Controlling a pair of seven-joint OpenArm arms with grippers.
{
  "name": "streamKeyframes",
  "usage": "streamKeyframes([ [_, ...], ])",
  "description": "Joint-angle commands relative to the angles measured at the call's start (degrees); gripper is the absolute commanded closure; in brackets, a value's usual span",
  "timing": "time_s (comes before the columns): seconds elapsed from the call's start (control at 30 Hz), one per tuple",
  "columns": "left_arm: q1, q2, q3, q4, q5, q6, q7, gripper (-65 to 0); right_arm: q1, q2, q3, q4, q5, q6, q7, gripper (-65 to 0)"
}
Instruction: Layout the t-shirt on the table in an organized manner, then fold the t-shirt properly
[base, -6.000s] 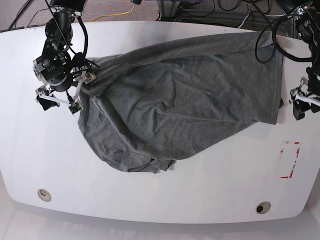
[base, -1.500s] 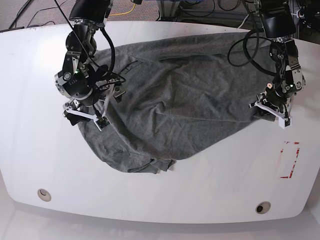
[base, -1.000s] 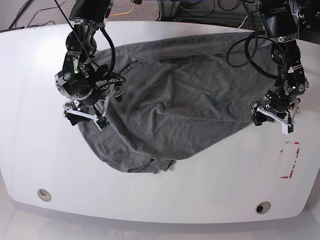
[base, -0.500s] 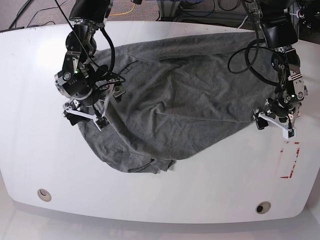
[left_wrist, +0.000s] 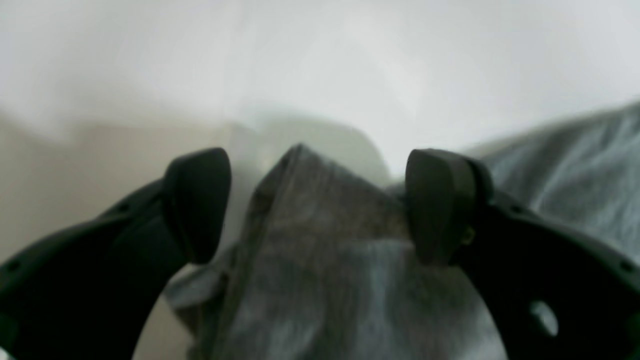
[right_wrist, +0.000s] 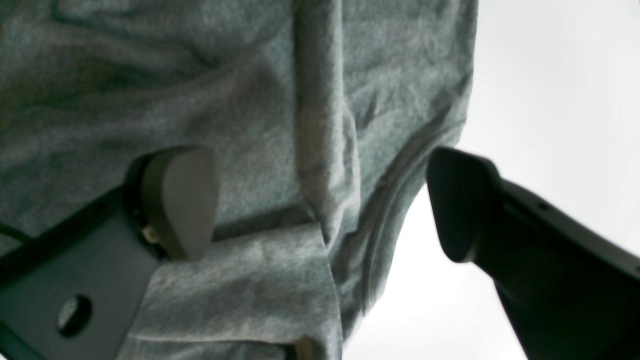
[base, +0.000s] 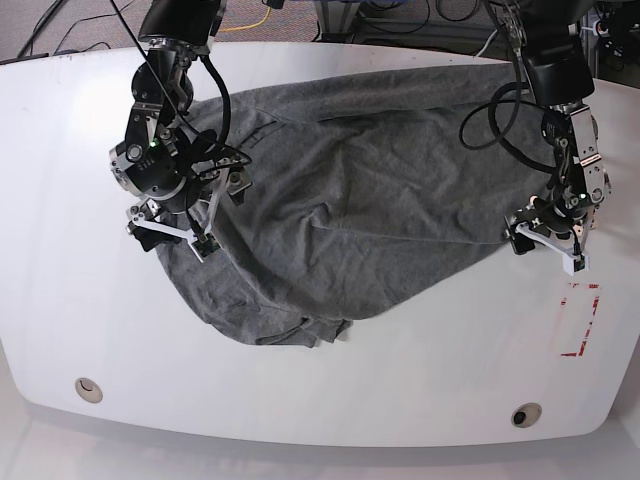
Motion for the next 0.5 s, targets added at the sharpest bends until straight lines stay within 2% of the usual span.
streamKeyframes([
  [0.0, -0.8, -0.4, -0.2, 0.1, -0.3, 0.0, 0.0, -51.7, 1.2, 0.2, 0.1, 1.0, 0.4, -0.1, 0.9, -62.9],
  [0.07, -0.6, -0.4, -0.1, 0.2, -0.3, 0.0, -0.3, -51.5, 1.2, 0.2, 0.1, 1.0, 0.4, -0.1, 0.9, -62.9],
  [0.13, -0.6, -0.4, -0.1, 0.2, -0.4, 0.0, -0.4, -47.8, 1.2, 0.1, 0.1, 1.0, 0.4, -0.1, 0.9, -62.9],
  [0.23, -0.6, -0.4, -0.1, 0.3, -0.4, -0.1, -0.2, -37.6, 1.2, 0.1, 0.1, 1.0, 0.4, -0.1, 0.9, -62.9],
  [0.3, -0.6, -0.4, -0.1, 0.5, -0.5, -0.1, 0.0, -27.9, 1.2, 0.1, 0.0, 1.0, 0.4, -0.1, 0.9, -62.9],
  [0.47, -0.3, -0.4, -0.1, 3.0, -0.5, -0.1, 0.1, -14.4, 1.2, 0.1, 0.0, 1.0, 0.4, -0.1, 0.9, -62.9],
])
